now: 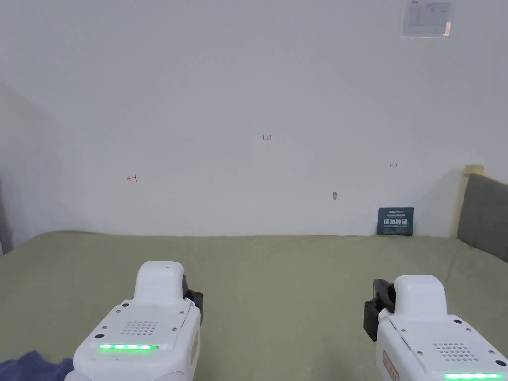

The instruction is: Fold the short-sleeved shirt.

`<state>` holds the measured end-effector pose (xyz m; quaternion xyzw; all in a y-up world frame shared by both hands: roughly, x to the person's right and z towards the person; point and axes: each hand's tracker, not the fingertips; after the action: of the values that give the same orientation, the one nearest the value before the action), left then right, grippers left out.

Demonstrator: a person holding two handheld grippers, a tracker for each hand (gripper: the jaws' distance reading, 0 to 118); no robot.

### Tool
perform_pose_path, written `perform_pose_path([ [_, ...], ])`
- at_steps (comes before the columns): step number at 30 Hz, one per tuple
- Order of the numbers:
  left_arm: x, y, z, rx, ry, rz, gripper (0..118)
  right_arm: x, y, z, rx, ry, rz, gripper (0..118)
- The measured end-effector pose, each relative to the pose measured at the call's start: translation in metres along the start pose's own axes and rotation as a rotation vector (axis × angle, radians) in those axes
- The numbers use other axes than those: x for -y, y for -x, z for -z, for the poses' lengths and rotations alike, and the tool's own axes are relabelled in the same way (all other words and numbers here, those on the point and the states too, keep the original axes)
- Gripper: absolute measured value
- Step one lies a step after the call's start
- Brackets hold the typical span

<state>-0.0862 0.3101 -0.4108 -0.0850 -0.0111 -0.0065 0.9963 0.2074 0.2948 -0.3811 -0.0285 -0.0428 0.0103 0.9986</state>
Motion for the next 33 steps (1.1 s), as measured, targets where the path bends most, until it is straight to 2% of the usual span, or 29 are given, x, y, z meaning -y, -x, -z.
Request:
perform_pose_path([
  [5,0.001,0.012,-0.001,-0.020,0.004,-0.010,0,0.001,0.008,0.003,-0.010,0.009,-0.025,2],
  [7,0.001,0.024,-0.005,-0.040,0.005,-0.018,0,0.001,0.016,0.009,-0.042,0.014,-0.020,2],
  [10,0.003,0.055,-0.016,-0.123,0.012,-0.003,0,0.002,0.050,0.018,-0.135,0.016,-0.017,2],
  [12,0.005,0.083,-0.027,-0.201,0.025,0.002,0,0.004,0.082,0.025,-0.217,0.022,-0.020,2],
  [16,0.007,0.154,-0.060,-0.338,0.048,-0.086,0,0.010,0.153,0.032,-0.387,0.028,0.006,2],
  [19,0.010,0.196,-0.085,-0.489,0.050,-0.071,0,0.015,0.198,0.034,-0.504,0.051,0.025,2],
  [22,0.014,0.224,-0.104,-0.575,0.071,-0.081,0,0.019,0.231,0.032,-0.580,0.059,0.025,2],
  [26,0.023,0.243,-0.113,-0.632,0.087,-0.079,0,0.024,0.253,0.032,-0.621,0.075,0.017,2],
  [33,0.039,0.268,-0.094,-0.612,0.147,-0.173,0,0.035,0.263,0.038,-0.651,0.094,-0.009,2],
])
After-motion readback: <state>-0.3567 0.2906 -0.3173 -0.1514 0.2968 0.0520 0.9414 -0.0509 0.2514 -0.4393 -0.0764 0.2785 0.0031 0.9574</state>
